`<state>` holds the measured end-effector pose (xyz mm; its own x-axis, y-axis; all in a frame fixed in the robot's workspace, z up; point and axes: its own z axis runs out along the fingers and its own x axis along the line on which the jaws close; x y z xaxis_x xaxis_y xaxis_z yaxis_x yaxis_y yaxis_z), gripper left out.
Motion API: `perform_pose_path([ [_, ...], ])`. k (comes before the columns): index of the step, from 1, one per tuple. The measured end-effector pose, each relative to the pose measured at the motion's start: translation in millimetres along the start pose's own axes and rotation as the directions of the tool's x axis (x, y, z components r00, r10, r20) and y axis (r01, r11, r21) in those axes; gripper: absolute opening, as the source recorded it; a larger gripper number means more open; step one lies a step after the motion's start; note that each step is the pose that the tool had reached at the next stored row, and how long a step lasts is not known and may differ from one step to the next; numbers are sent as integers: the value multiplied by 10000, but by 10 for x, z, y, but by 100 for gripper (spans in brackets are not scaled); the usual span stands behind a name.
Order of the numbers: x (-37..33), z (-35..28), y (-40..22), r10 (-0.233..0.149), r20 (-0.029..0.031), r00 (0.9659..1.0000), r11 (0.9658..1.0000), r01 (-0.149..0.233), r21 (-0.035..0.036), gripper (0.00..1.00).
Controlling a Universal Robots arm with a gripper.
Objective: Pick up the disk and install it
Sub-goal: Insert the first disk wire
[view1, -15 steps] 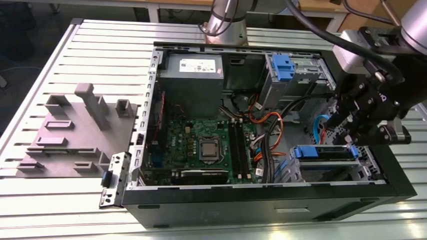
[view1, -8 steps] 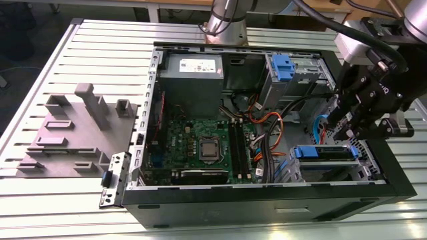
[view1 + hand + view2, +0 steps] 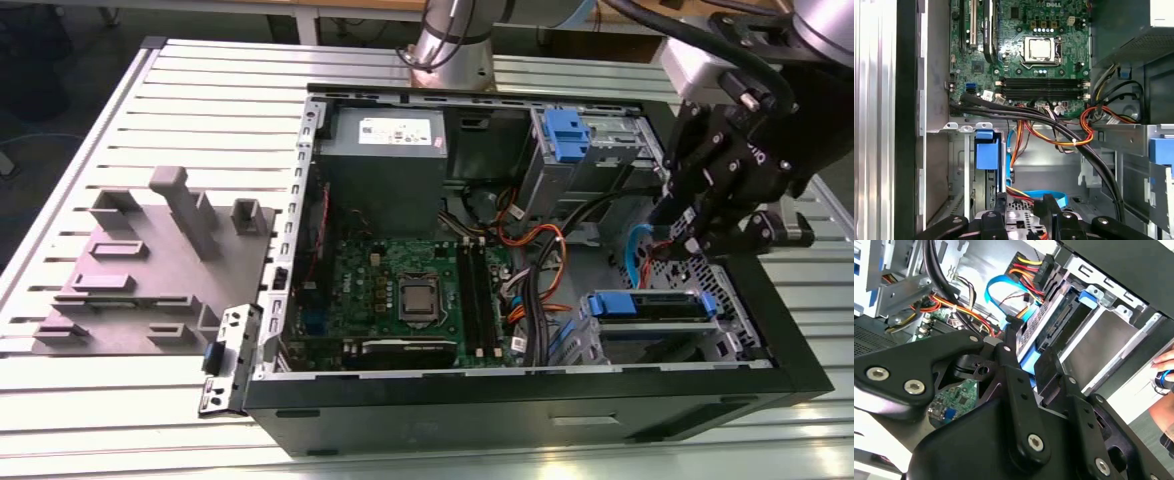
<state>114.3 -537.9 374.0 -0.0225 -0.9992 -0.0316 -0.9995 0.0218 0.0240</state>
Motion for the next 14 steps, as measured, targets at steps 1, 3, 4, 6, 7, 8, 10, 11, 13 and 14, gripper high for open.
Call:
perform_pose_path([
  [1, -2, -15, 0, 0, 1, 10000, 10000, 0, 0, 42],
  [3, -4, -43, 1, 0, 2, 10000, 10000, 0, 0, 42],
  [4, -5, -43, 1, 0, 4, 10000, 10000, 0, 0, 42],
  [6, -11, -43, -1, 0, 3, 10000, 10000, 0, 0, 42],
  [7, -12, -39, -7, 0, 3, 10000, 10000, 0, 0, 42],
  [8, -14, -33, -15, 0, 2, 10000, 10000, 0, 0, 42],
  [10, -17, -15, -39, 0, 1, 10000, 10000, 0, 0, 42],
  [11, -17, -3, -53, 0, 1, 10000, 10000, 0, 0, 42],
  [13, -17, 25, -73, 0, 2, 10000, 10000, 0, 0, 42],
  [14, -17, 42, -78, 0, 2, 10000, 10000, 0, 0, 42],
])
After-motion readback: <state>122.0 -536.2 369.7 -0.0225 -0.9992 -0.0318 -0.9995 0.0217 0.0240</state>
